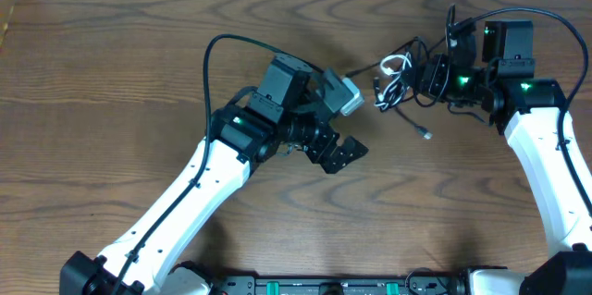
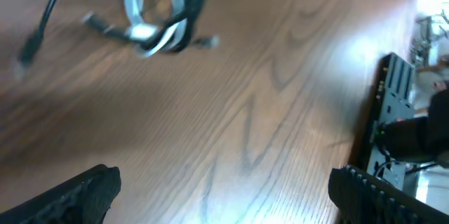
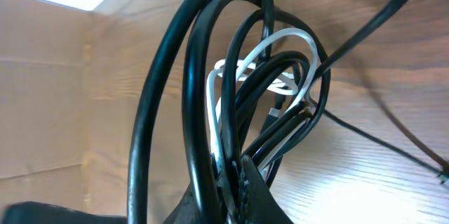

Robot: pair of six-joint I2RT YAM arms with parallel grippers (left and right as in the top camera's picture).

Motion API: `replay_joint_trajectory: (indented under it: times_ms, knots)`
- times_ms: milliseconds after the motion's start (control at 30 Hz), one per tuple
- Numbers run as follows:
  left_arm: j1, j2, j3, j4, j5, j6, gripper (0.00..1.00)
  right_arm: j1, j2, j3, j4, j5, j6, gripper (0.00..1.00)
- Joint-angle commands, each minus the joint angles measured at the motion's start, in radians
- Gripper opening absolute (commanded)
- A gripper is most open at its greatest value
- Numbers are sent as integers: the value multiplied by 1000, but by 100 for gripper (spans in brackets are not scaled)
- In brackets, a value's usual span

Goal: Untangle cables

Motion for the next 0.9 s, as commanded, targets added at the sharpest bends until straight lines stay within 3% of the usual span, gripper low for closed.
replay_joint_trajectory:
  times_ms: [0,100,400,733,833,867]
  knots:
    - [-42,-5,21,30,18,84,100,6,-8,21,53,-198,50,1]
    - [-76,-5,21,73,-149,84,100,6,-8,21,104,-295,102,1]
    - [-126,-3,21,207,-451,84,100,8,-8,21,110,-386,153,1]
    - [-127,22,21,257,-493,84,100,42,-8,21,111,-460,171,1]
    - [-127,29,21,251,-493,84,90,42,-8,21,111,-464,170,1]
    - [-127,31,21,249,-493,84,80,42,-8,20,111,-463,170,1]
